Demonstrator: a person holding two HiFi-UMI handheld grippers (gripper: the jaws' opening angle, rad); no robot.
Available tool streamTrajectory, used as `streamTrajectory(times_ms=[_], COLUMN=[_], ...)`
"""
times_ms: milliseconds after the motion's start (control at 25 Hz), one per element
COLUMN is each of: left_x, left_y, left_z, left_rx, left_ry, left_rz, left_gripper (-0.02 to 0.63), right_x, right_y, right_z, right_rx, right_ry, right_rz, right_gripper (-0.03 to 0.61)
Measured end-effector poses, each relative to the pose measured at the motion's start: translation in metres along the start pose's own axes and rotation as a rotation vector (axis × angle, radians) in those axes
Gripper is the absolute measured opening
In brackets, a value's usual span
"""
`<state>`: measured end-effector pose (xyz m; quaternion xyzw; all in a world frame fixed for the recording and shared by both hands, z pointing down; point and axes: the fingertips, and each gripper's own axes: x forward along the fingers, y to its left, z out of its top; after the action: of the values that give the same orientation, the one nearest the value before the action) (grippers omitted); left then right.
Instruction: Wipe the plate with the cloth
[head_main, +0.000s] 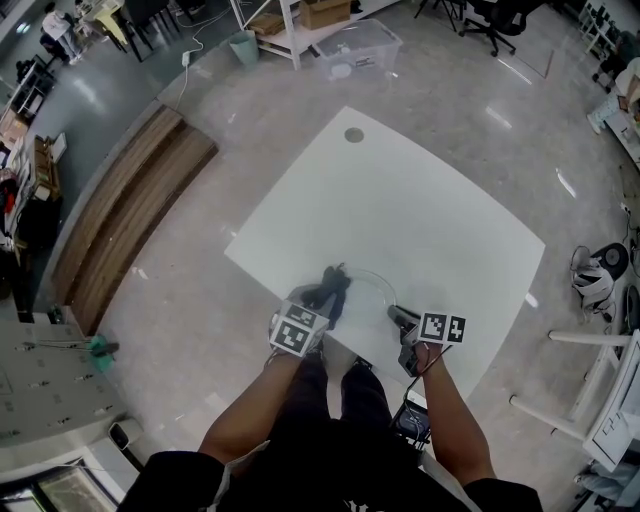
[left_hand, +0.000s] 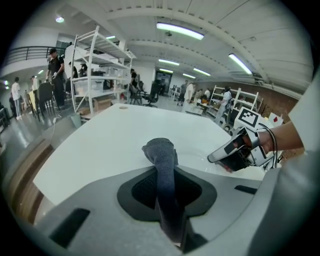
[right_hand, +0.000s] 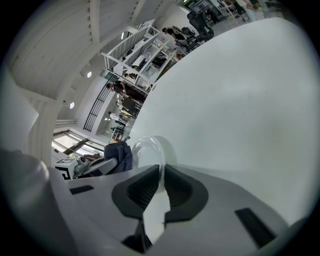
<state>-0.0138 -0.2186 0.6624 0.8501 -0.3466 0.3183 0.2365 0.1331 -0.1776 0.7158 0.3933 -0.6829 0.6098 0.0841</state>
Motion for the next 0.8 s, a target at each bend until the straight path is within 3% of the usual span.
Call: streamTrajectory(times_ms=[200, 440, 600, 800], left_x=[0.011, 0.049, 0.067, 0.072], left_y=[-0.048, -0.105, -0.111, -0.098], left_z=[0.02, 0.031, 0.023, 0.015], left_rx=[0.008, 0.013, 0.035, 0.092], left_ry=[-0.04, -0.011, 0.039, 0.085], left_rz=[-0.09, -0.202, -0.206, -0.15], left_gripper=[0.051, 0.051, 0.049, 0.05], right_x=[0.002, 0.0, 0.001, 0.0], right_y=[0.001, 0.0, 0.003, 0.001], right_z=[0.001, 0.003, 0.004, 0.005], right_rx=[-0.004, 0.0, -0.005, 0.002], right_ry=[-0.004, -0.017, -0.017, -0.017], right_rz=[0.003, 0.007, 0.011, 0.013], right_gripper=[0.028, 0.025, 0.023, 0.023])
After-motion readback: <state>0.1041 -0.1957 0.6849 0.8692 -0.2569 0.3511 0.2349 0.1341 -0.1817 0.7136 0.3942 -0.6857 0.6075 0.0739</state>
